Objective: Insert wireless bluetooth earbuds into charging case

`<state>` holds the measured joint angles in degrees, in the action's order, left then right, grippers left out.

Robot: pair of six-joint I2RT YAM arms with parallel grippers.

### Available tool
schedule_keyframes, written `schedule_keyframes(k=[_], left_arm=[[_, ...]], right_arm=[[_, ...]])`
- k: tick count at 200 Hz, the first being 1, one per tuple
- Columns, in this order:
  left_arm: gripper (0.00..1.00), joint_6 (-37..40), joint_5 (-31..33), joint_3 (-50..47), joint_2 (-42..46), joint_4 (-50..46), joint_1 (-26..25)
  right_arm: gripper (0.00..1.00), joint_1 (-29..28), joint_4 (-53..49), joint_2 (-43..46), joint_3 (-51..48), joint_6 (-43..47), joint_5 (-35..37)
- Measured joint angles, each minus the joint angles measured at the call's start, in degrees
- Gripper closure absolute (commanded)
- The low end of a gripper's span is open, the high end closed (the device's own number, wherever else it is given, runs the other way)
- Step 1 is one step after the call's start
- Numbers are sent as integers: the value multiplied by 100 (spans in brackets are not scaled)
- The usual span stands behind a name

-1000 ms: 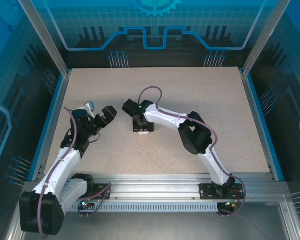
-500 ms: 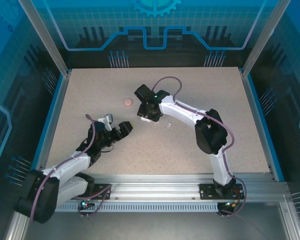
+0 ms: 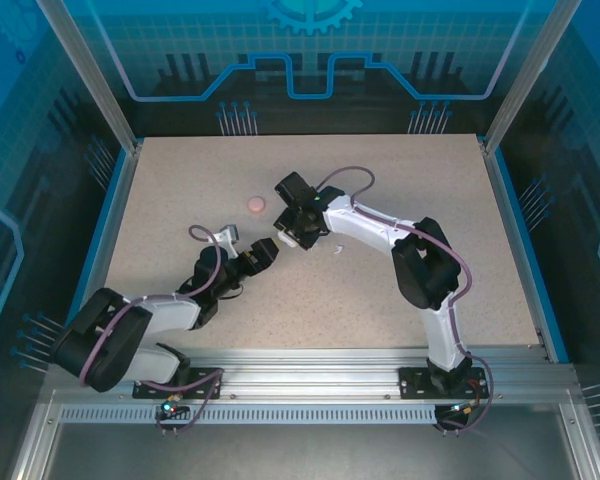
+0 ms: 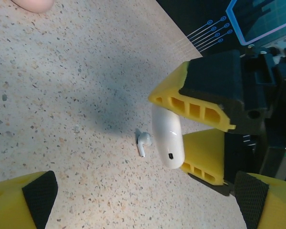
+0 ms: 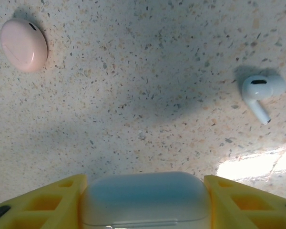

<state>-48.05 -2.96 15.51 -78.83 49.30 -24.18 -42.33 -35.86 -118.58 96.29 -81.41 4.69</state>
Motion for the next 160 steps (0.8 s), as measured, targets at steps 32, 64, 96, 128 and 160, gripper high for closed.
schedule_keyframes(k=[32,64,96,128,160], left_arm=[[12,9,24,98,-468,323,-17],[20,7,26,251,-728,533,-37],[25,11,26,431,-868,656,-37],[32,15,24,597,-1016,693,-37],[40,13,20,697,-1207,791,-37]], right_arm=[[55,-4,181,24,0,-254,-111],[55,-15,278,63,-4,-350,-199],[55,-37,389,107,-83,-413,-236],[55,-74,435,107,-85,-417,-282],[55,-101,483,107,-85,-457,-369]])
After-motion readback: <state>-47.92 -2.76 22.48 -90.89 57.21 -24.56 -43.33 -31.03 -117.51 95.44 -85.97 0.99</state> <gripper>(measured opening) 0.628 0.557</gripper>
